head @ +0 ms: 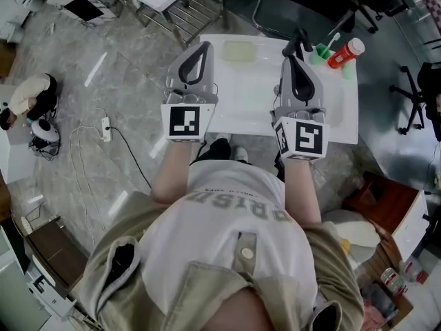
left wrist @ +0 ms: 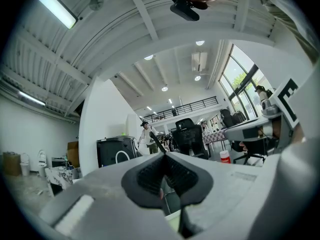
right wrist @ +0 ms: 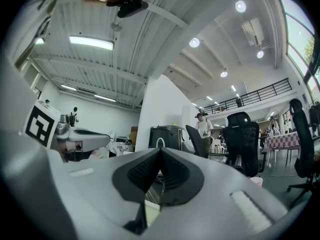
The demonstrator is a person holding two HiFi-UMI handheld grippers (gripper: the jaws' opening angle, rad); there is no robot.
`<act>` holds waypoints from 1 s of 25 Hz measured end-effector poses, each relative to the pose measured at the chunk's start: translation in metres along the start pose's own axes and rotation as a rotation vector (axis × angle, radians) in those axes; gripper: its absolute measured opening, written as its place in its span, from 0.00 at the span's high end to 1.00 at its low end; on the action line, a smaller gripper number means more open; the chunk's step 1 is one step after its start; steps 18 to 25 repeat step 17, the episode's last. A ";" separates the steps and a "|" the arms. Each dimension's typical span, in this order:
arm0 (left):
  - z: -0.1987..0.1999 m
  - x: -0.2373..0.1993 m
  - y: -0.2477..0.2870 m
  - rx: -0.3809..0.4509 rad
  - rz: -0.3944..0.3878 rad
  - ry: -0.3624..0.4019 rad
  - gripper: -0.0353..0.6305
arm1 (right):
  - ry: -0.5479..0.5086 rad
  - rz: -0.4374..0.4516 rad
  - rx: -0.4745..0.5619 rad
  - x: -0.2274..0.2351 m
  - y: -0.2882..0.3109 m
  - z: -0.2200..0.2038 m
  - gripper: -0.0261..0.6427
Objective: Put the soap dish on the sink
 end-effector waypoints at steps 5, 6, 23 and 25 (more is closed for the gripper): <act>-0.006 -0.008 0.002 -0.003 0.004 0.022 0.94 | 0.001 -0.004 -0.001 0.004 0.002 -0.002 0.96; -0.008 -0.009 0.003 -0.006 -0.002 0.038 0.94 | 0.001 -0.006 -0.003 0.005 0.002 -0.003 0.96; -0.008 -0.013 0.004 -0.008 -0.005 0.035 0.94 | -0.009 -0.009 -0.017 0.005 -0.002 -0.003 0.96; -0.008 -0.013 0.004 -0.008 -0.005 0.035 0.94 | -0.009 -0.009 -0.017 0.005 -0.002 -0.003 0.96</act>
Point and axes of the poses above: the fingertips, and each gripper's own axes: y forward along the fingers, x to its right, z out of its top, the point moved 2 cm from there along -y, backward along the fingers, and after that the axes turned 6 degrees about -z, right-handed, at the moved point
